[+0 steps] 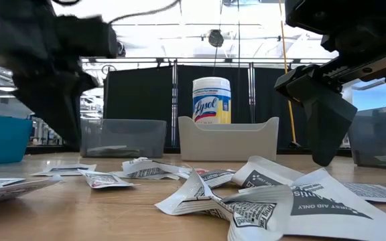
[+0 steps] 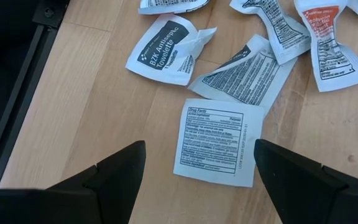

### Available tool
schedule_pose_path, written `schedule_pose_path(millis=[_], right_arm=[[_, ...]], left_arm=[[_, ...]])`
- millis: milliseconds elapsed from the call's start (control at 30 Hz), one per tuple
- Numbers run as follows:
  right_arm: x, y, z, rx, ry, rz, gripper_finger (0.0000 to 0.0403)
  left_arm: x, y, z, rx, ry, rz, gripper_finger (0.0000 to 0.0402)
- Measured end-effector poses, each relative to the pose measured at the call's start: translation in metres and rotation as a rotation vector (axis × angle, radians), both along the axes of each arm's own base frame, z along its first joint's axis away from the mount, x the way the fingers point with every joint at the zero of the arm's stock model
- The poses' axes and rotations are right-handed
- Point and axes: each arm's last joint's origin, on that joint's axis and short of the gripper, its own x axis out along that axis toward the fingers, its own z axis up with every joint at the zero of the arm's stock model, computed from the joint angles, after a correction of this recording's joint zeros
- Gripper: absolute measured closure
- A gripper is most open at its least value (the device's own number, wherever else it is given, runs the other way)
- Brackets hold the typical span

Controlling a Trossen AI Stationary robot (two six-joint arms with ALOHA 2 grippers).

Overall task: Pick & Place First Aid Supplies
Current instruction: Move the blue alcohol pad to the center of the table

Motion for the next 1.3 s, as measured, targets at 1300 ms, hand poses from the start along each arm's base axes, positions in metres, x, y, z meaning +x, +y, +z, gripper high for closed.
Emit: schedule_pose_path(millis=[1300], right_arm=[[0.001,0.001,0.001,0.002,-0.020,0.007,0.0106]], left_arm=[[0.060,0.050,-0.033,-0.012,-0.159,-0.130,0.0396]])
